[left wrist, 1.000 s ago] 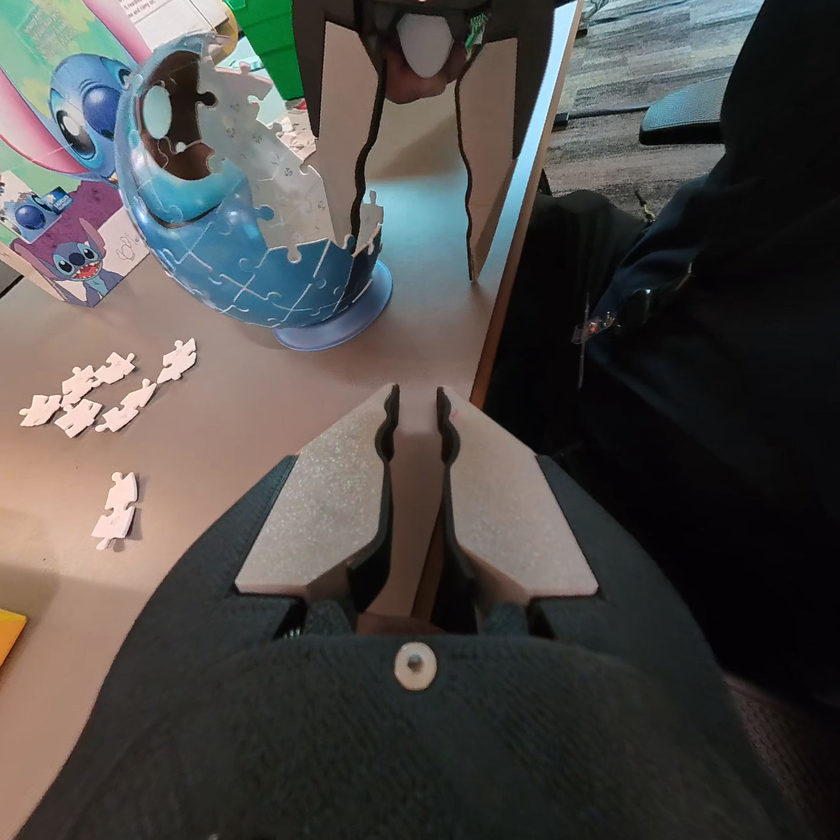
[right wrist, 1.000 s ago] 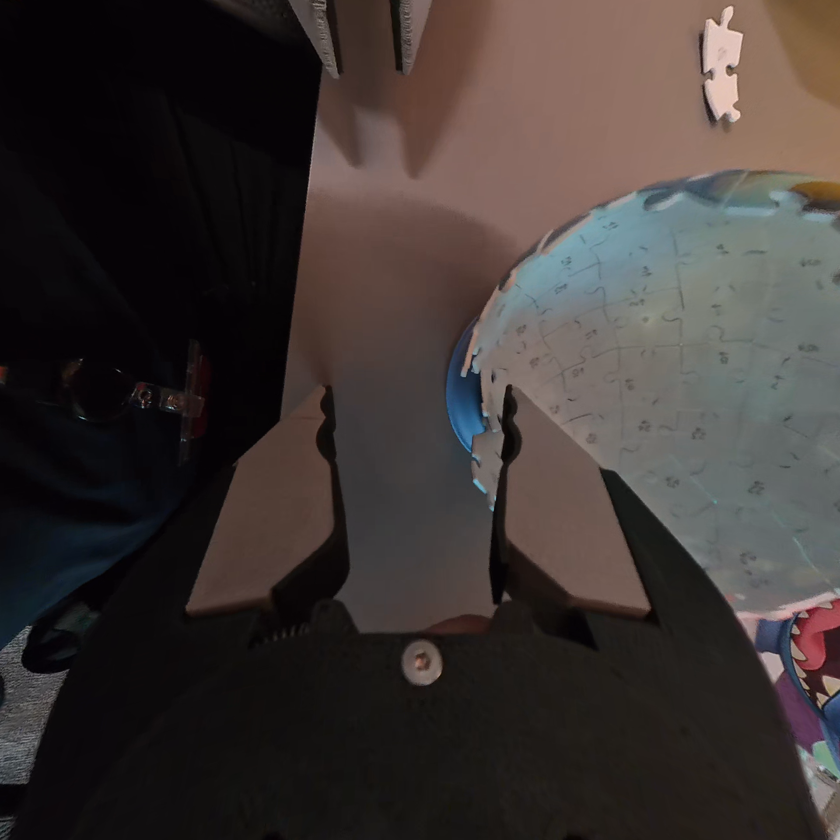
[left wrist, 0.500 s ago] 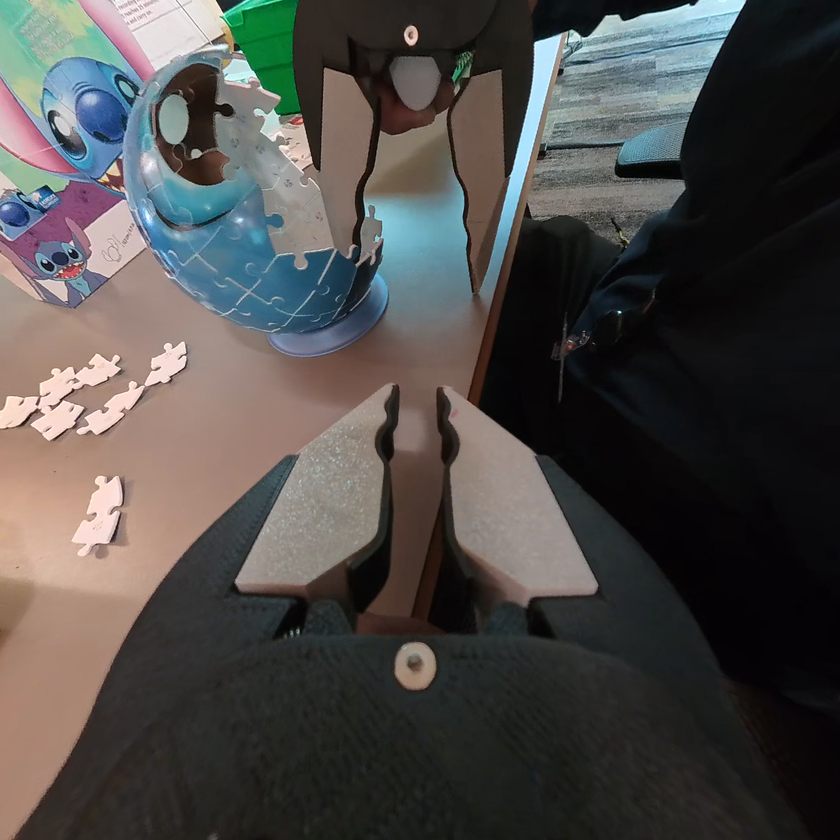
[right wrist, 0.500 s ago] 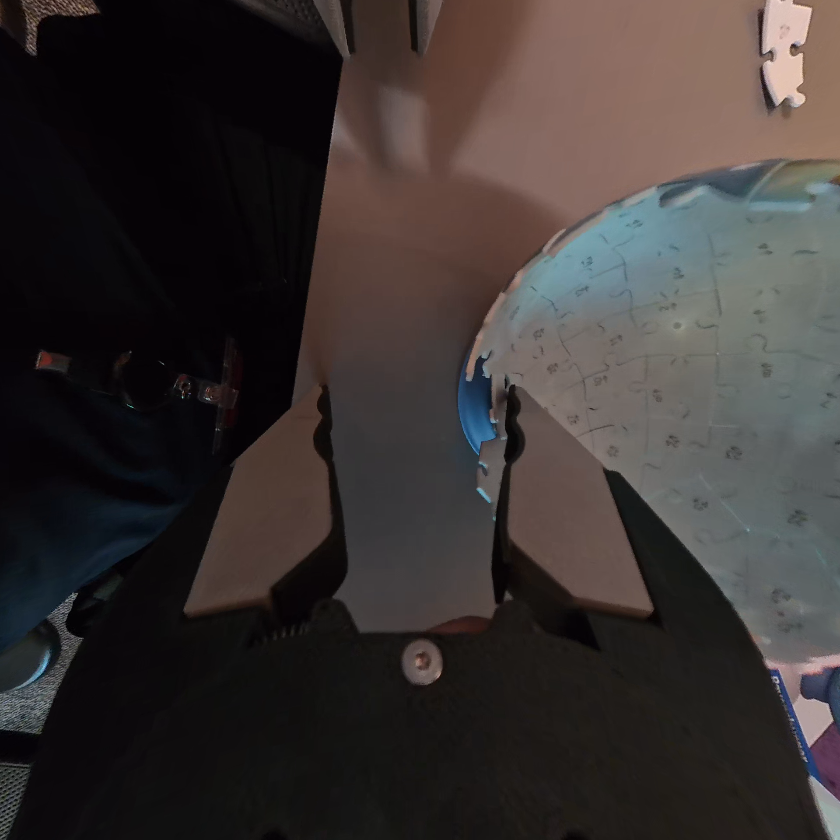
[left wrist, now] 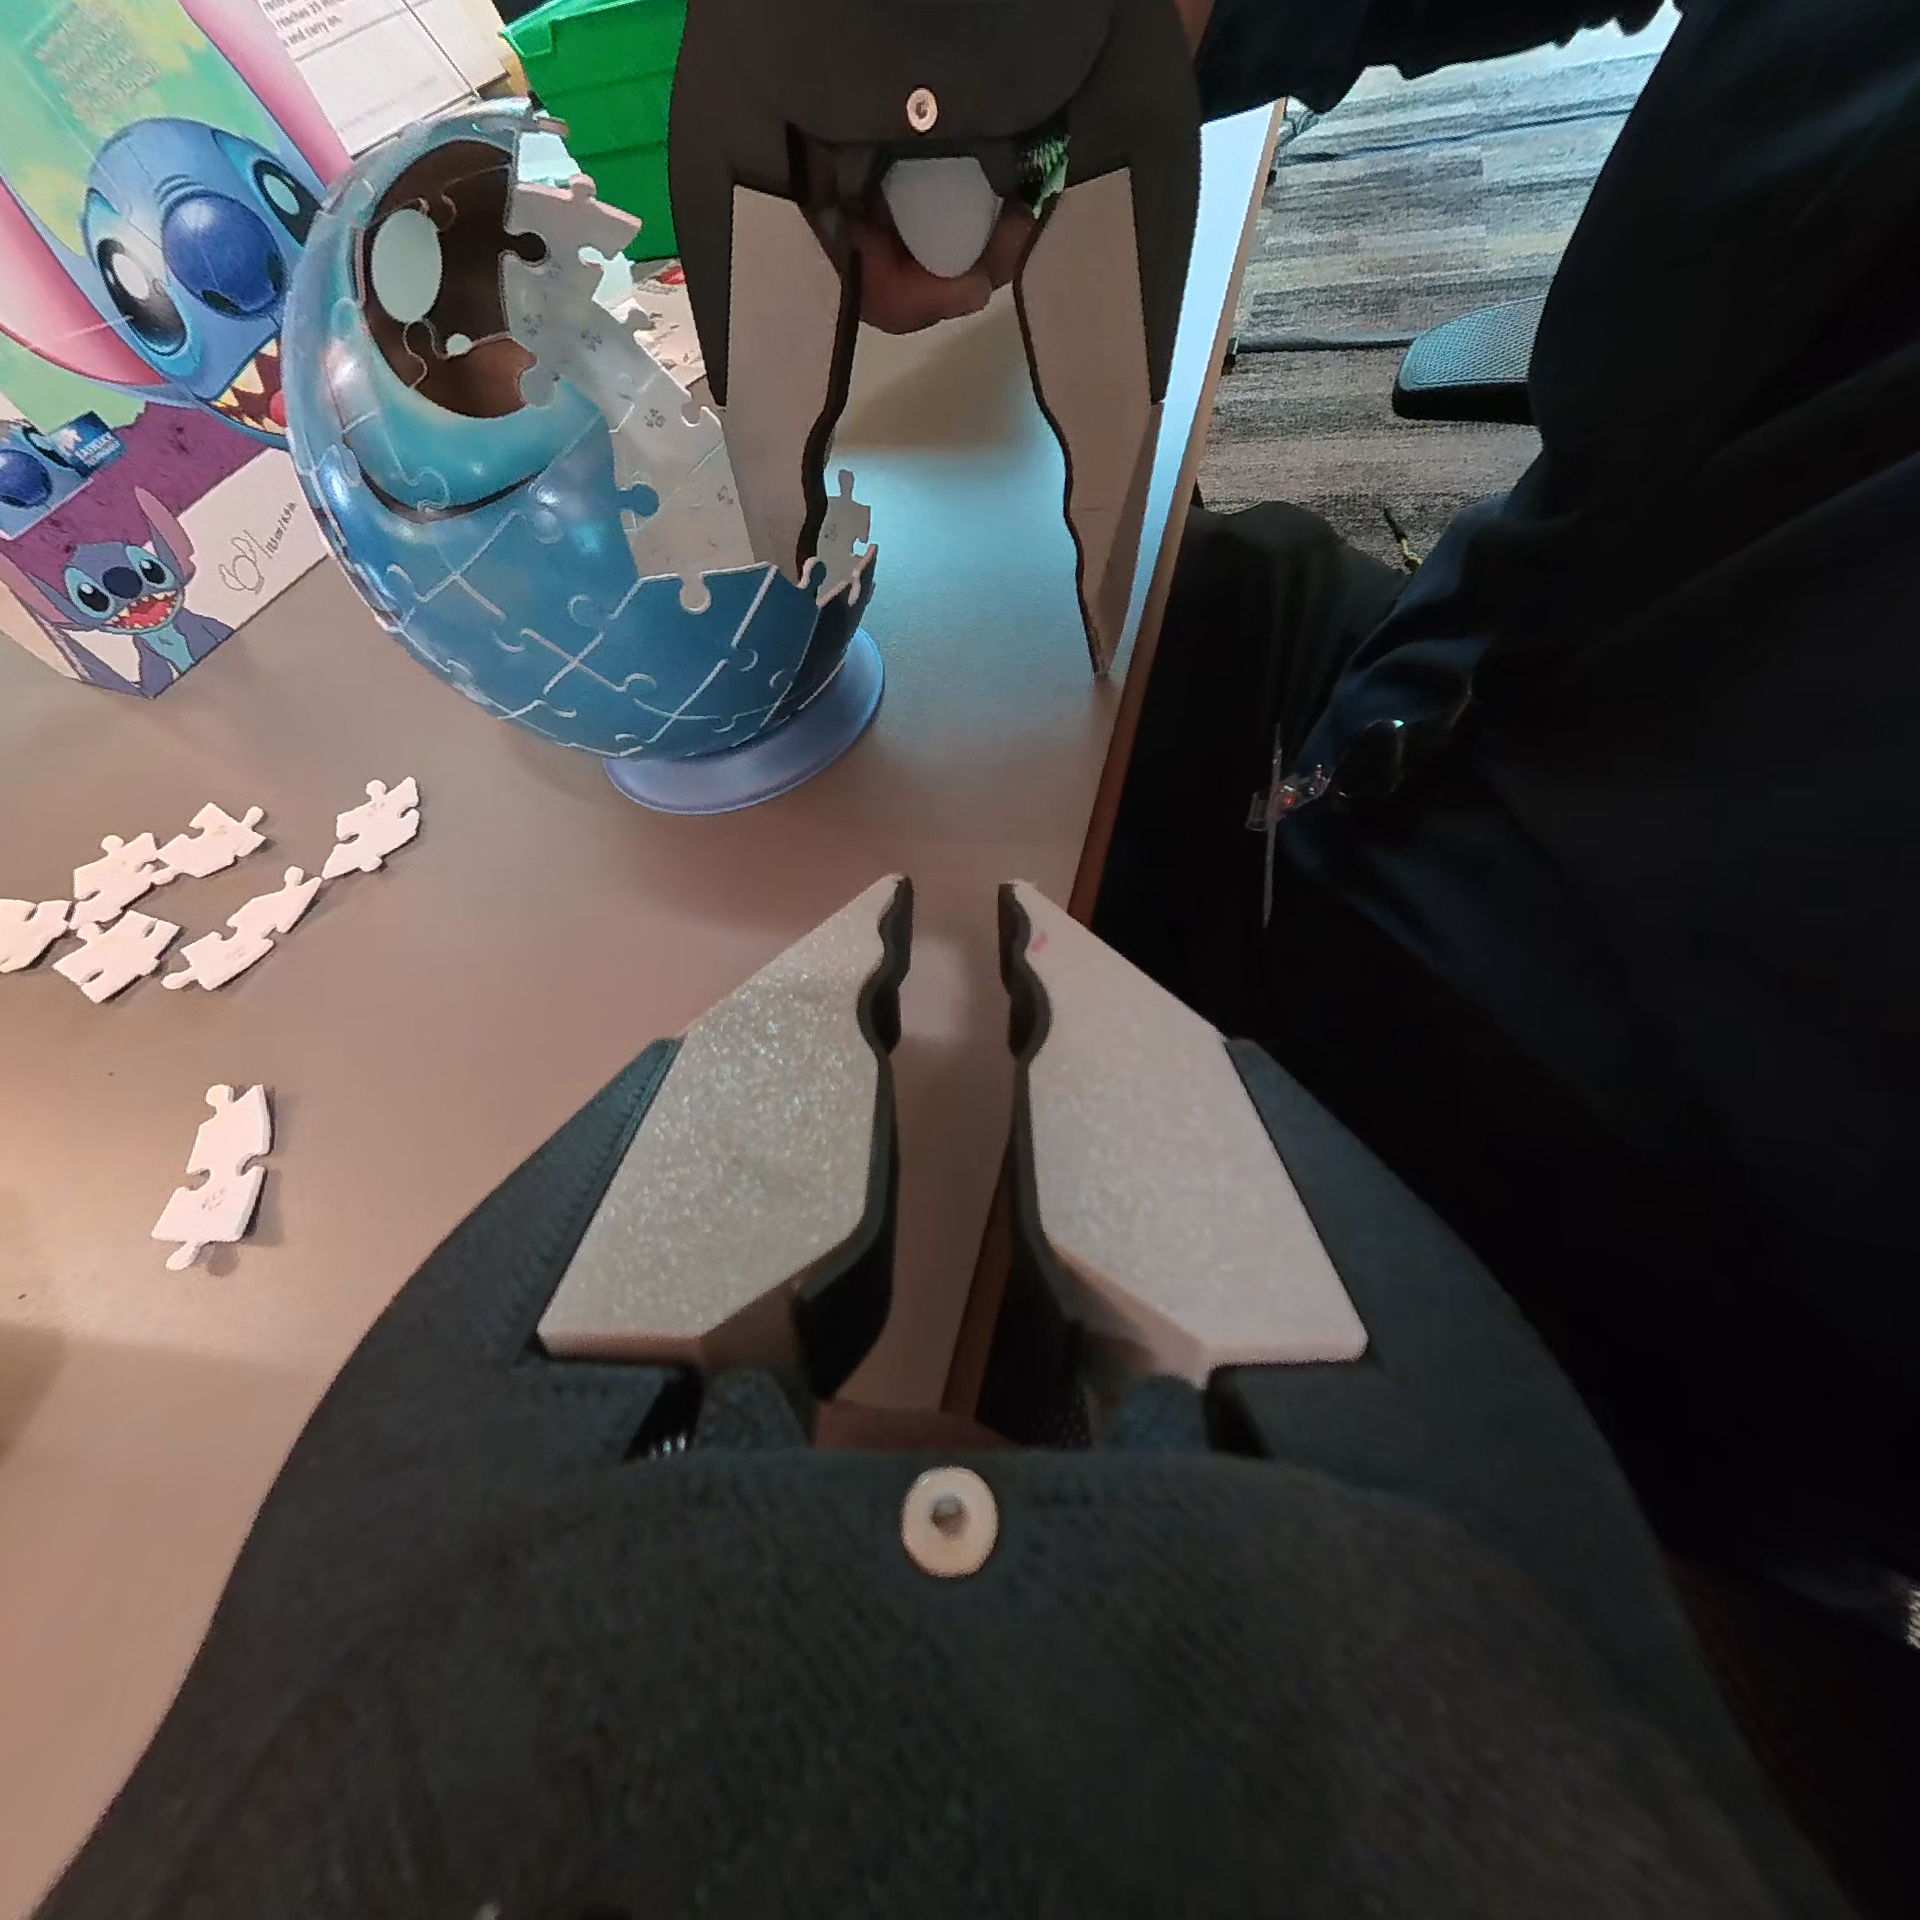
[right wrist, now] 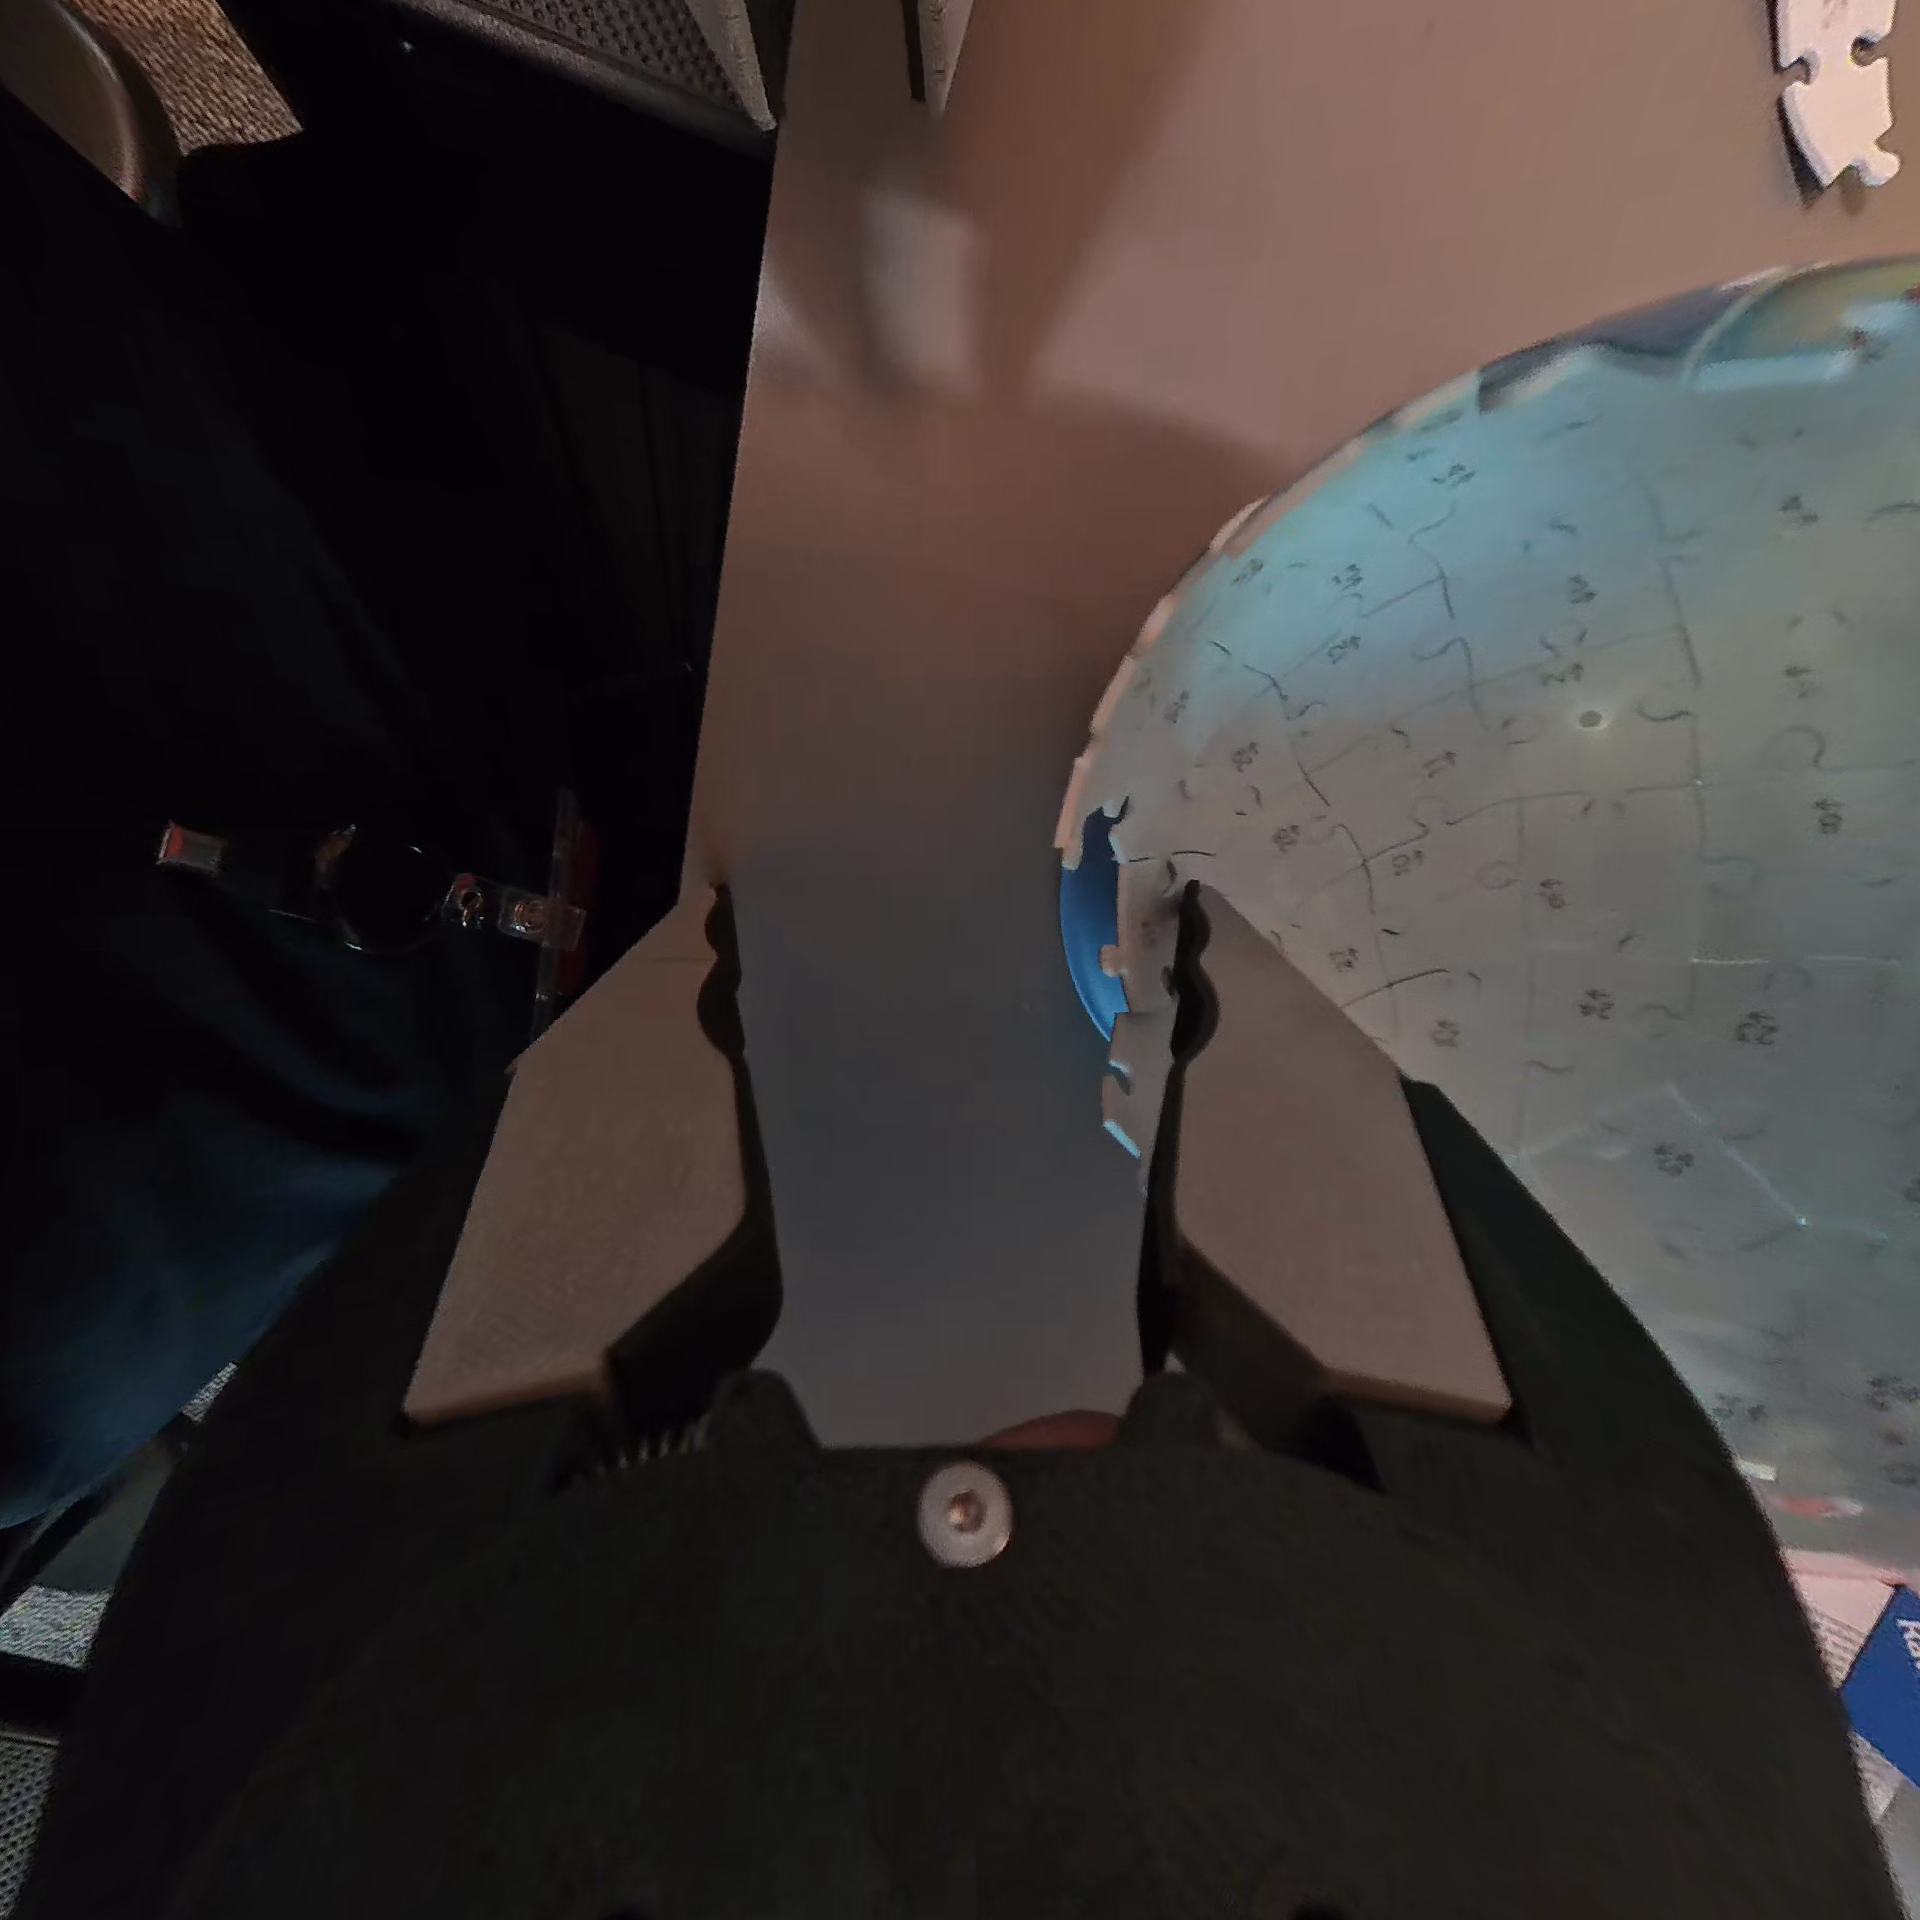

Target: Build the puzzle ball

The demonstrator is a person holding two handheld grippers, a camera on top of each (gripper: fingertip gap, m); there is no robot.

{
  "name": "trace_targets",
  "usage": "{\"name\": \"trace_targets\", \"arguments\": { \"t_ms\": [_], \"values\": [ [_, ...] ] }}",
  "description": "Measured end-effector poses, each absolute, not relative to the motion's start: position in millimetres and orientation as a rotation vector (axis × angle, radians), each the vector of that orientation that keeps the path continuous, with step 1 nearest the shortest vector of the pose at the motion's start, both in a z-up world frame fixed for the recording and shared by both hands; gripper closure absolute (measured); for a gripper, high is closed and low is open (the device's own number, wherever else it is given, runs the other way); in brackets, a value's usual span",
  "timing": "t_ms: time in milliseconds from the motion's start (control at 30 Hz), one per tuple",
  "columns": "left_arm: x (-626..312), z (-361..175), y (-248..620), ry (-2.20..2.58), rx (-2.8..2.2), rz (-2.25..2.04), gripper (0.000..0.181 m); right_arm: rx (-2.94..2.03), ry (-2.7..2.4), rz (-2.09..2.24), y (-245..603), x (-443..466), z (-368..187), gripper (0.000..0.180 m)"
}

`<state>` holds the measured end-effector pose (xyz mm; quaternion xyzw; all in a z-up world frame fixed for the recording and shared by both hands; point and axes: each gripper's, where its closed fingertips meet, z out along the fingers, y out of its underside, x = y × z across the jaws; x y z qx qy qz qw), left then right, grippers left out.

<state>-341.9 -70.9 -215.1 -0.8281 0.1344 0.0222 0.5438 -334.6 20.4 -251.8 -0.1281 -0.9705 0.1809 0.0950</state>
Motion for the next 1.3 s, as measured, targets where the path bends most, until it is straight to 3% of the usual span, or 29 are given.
{"name": "trace_targets", "arguments": {
  "t_ms": [633, 767, 1300],
  "values": [
    [-344.5, -215.1, -73.0, 0.306, -1.965, 0.057, 0.166, -0.391, -2.88, 0.563, 20.2, -333.9, -252.4, 0.096],
    [-344.7, -214.9, -73.3, 0.303, -1.965, 0.053, 0.166, -0.354, -2.934, 0.524, 20.9, -328.2, -256.5, 0.077],
    [-345.9, -215.4, -73.6, 0.296, -1.97, 0.053, 0.166, -0.408, -2.967, 0.564, 19.4, -328.6, -254.5, 0.076]
  ]
}}
